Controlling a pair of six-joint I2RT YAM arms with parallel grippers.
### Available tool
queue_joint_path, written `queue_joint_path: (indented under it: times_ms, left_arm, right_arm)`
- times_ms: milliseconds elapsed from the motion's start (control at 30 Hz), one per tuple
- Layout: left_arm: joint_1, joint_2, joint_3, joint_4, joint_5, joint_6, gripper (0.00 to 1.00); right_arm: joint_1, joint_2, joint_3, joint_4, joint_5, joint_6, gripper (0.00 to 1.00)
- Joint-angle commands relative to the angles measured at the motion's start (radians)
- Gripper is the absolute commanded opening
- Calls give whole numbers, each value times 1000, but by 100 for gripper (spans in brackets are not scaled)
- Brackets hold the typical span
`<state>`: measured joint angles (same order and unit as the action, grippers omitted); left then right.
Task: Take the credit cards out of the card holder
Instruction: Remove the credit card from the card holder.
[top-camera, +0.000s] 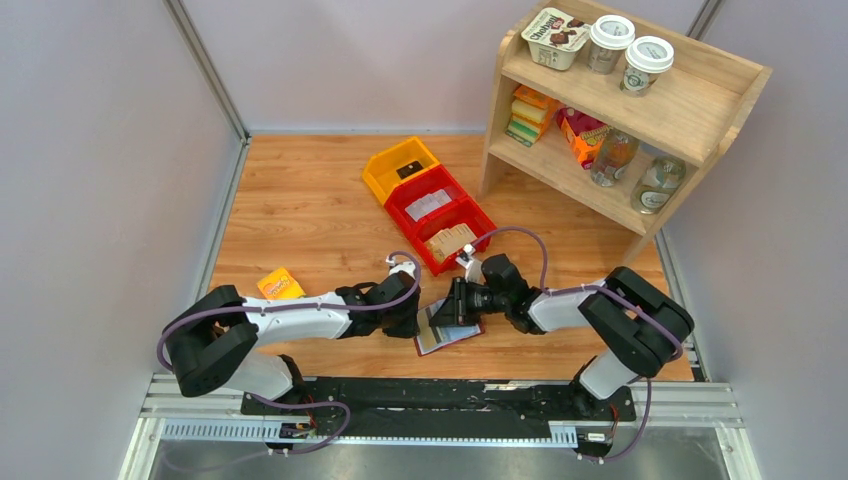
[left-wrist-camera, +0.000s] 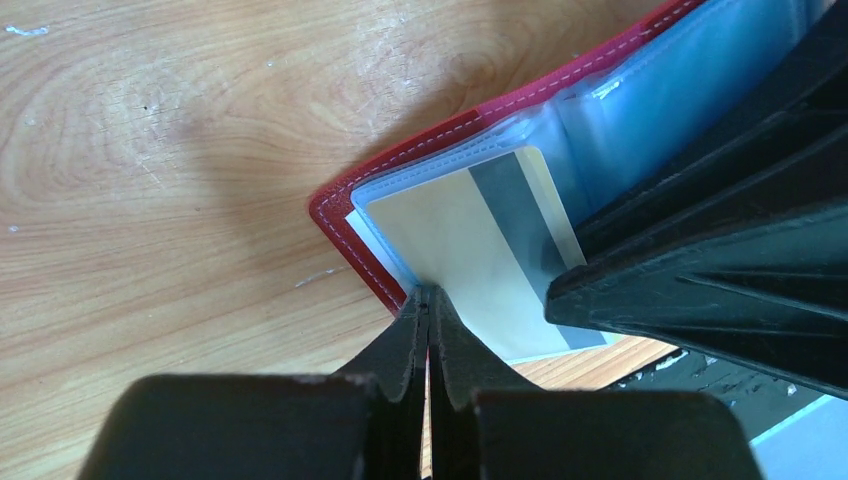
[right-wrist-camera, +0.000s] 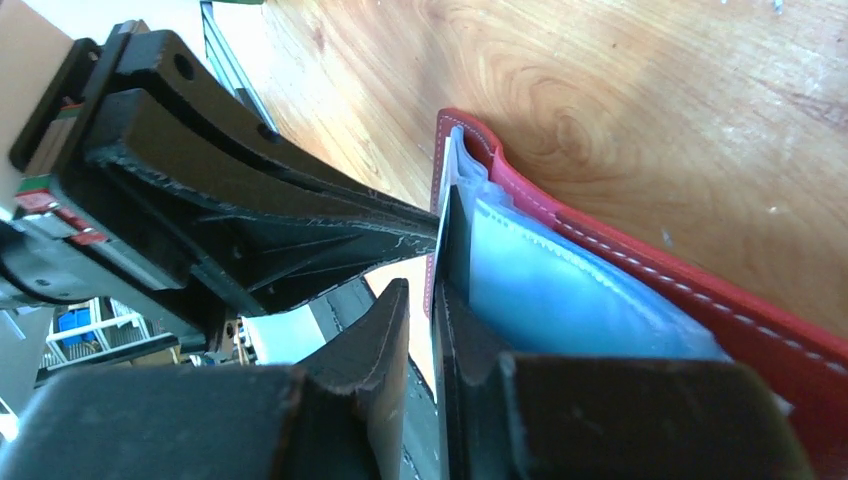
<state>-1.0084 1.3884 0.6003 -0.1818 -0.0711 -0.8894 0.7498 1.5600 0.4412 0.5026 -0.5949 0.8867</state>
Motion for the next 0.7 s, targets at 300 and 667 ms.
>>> queue_joint_path:
  times_ms: [300, 667]
  left_arm:
    - [-6, 38, 1, -47, -29, 9, 0]
    - [-6, 61, 30, -120, -65, 24, 0]
  right_arm:
    - [10, 77, 42, 67, -101, 14, 17]
    - [-84, -34, -13, 79, -169, 11, 17]
